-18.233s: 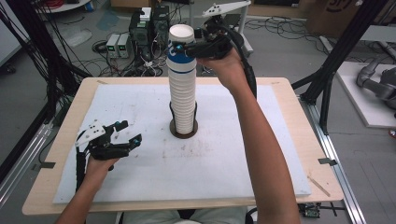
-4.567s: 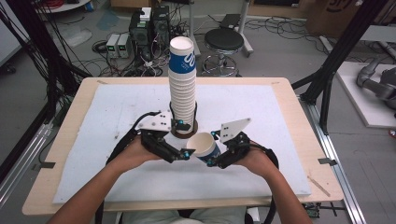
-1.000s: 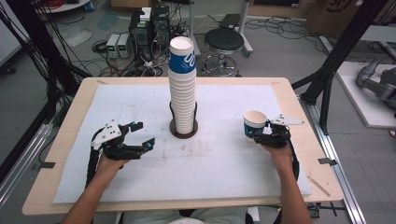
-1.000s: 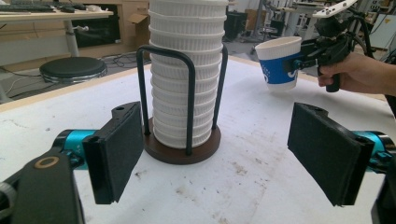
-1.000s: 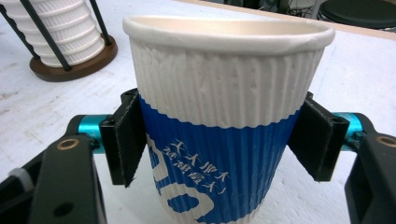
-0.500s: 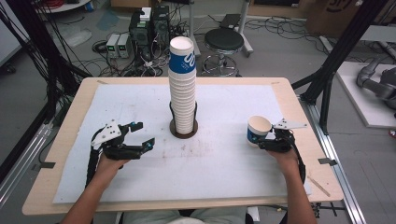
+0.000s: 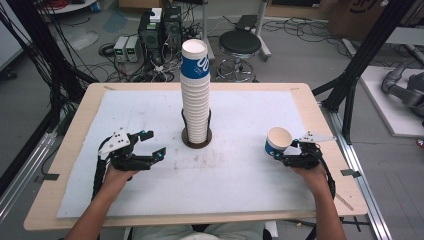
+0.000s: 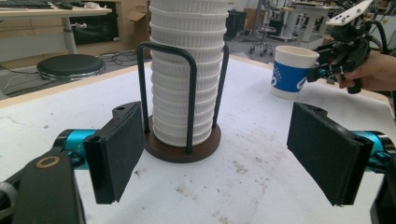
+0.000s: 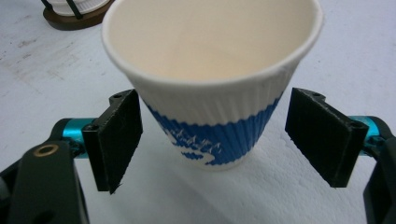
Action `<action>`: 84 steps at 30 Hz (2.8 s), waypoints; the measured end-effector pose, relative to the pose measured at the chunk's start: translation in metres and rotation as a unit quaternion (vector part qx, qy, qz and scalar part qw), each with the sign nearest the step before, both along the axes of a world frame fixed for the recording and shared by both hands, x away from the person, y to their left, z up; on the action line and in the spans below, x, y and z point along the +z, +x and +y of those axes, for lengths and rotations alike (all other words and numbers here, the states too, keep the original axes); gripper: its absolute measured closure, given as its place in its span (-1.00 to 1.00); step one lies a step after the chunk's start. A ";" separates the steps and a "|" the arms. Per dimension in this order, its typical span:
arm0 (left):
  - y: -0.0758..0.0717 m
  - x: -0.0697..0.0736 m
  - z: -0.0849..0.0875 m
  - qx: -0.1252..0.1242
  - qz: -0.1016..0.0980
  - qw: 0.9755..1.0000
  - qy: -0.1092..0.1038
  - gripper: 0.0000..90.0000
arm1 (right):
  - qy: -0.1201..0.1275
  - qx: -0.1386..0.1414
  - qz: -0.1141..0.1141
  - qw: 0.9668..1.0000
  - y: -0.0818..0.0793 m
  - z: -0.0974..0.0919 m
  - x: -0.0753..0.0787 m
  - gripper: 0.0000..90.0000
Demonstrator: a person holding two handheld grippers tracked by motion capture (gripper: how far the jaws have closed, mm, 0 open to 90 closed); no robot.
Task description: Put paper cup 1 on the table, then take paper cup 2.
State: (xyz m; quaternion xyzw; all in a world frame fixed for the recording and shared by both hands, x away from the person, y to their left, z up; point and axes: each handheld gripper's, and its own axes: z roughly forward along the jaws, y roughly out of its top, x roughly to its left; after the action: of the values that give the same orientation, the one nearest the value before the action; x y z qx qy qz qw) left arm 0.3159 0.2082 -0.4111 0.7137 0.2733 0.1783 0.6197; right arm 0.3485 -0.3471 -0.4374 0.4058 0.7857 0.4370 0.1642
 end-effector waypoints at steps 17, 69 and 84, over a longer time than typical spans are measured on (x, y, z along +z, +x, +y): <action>0.000 0.008 0.004 0.006 -0.005 1.000 -0.015 -0.63 | 0.055 0.013 -0.038 0.998 -0.049 -0.014 0.032 -0.57; 0.001 0.051 -0.008 -0.058 0.000 0.998 -0.027 -0.63 | 0.064 0.072 -0.095 0.991 -0.060 0.048 0.051 -0.57; 0.038 0.147 -0.036 -0.088 -0.012 0.996 -0.002 -0.63 | 0.066 0.087 -0.084 0.990 -0.057 0.051 0.048 -0.57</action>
State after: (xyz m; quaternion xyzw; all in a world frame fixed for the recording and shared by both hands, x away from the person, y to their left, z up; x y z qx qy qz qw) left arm 0.3535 0.1722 -0.2637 0.7317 0.2022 0.1309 0.6376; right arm 0.2910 -0.2966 -0.3892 0.3075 0.7708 0.5333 0.1639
